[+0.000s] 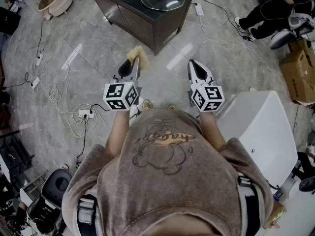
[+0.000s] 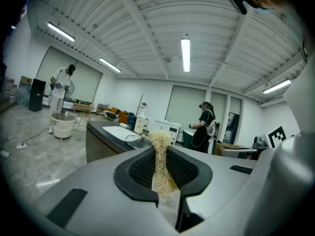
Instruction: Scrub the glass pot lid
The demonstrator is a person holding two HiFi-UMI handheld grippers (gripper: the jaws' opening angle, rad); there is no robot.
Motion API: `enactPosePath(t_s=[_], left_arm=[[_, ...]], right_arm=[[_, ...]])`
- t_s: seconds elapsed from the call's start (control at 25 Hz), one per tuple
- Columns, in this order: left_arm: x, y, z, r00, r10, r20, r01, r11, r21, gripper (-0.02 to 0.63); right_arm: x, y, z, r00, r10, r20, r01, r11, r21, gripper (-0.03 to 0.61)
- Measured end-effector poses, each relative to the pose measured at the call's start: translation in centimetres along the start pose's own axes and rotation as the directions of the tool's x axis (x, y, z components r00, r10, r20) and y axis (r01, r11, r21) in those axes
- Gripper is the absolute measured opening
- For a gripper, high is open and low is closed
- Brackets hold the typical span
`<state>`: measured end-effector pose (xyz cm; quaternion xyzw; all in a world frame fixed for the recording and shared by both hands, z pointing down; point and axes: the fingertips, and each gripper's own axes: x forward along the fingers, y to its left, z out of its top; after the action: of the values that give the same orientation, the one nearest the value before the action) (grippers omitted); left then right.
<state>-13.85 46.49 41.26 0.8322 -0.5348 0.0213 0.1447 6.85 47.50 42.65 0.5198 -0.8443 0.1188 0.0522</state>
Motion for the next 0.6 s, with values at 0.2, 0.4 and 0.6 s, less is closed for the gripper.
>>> enactPosePath(t_s=[0.2, 0.4, 0.6], left_arm=[[0.6, 1.1, 0.4, 1.000, -0.021, -0.009, 0.021, 1.000, 0.008, 0.066], [2.0, 3.7, 1.0, 0.999, -0.039, -0.012, 0.039, 0.999, 0.030, 0.066], [3.0, 6.0, 0.6, 0.996, -0.077, -0.037, 0.079, 0.996, 0.051, 0.066]], right_arm=[[1.4, 0.7, 0.2, 1.000, -0.002, 0.011, 0.001, 1.000, 0.028, -0.008], [4.0, 1.7, -0.2, 1.000, -0.011, 0.004, 0.011, 0.999, 0.032, -0.008], [5.9, 2.6, -1.1, 0.999, -0.047, -0.005, 0.047, 0.998, 0.039, -0.008]])
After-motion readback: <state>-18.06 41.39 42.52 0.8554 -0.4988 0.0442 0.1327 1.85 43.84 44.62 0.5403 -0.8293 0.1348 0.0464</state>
